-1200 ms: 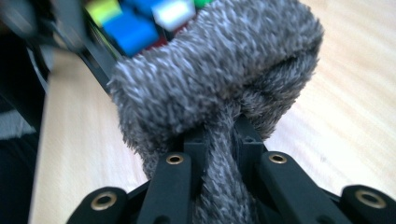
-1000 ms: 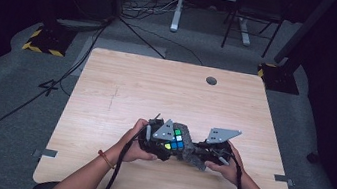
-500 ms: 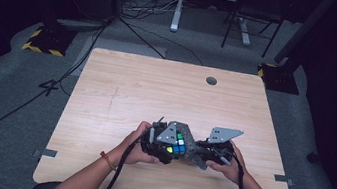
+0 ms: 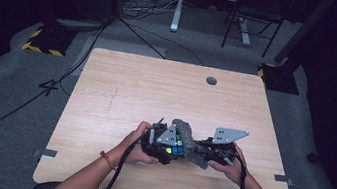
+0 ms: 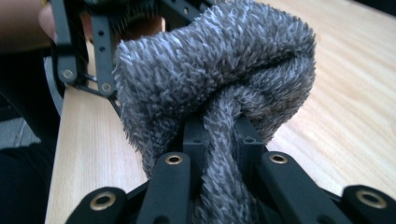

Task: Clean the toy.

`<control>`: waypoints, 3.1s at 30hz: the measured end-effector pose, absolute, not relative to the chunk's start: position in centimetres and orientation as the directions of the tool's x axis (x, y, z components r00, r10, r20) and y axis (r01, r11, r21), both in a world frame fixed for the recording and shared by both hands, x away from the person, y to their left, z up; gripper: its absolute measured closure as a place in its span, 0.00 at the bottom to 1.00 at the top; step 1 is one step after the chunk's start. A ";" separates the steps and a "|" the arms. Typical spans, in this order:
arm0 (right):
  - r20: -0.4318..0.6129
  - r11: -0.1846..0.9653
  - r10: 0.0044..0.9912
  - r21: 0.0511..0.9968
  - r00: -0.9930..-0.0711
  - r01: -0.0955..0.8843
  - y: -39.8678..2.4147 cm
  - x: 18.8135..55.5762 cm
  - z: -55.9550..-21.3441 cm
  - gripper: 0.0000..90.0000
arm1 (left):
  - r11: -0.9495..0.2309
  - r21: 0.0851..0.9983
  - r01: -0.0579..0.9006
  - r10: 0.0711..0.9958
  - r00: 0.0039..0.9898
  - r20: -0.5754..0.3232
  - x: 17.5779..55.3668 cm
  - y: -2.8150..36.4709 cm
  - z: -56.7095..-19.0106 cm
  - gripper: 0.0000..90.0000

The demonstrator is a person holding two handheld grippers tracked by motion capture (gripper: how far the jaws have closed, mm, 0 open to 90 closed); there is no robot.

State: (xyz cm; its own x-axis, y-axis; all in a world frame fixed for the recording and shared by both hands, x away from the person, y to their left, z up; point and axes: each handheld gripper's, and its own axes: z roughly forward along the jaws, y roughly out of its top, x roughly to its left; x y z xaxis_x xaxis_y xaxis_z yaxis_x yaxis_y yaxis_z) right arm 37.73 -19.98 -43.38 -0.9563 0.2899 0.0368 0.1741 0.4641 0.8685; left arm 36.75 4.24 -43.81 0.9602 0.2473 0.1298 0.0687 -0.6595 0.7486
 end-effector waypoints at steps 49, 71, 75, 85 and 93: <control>-0.079 0.457 0.263 0.888 -0.962 0.052 -18.7 35.9 -42.3 0.88 | -0.642 0.765 0.042 0.231 0.963 0.141 36.3 4.4 -43.1 0.37; 0.085 0.491 0.312 0.838 -0.946 0.237 -19.7 38.5 -45.5 0.88 | -0.584 0.811 0.024 0.287 0.941 0.179 36.1 5.1 -42.2 0.37; 0.128 0.438 0.288 0.863 -0.949 0.250 -19.9 38.5 -45.5 0.88 | -0.552 0.833 0.036 0.291 0.945 0.151 36.3 5.4 -42.2 0.37; 0.193 0.313 0.226 0.914 -0.955 0.259 -20.9 38.6 -44.7 0.88 | -0.613 0.789 0.051 0.283 0.946 0.159 36.4 5.1 -42.9 0.37; 0.060 0.418 0.247 0.894 -0.967 0.163 -19.7 37.2 -43.8 0.88 | -0.687 0.725 0.041 0.261 0.946 0.194 36.3 3.8 -44.0 0.37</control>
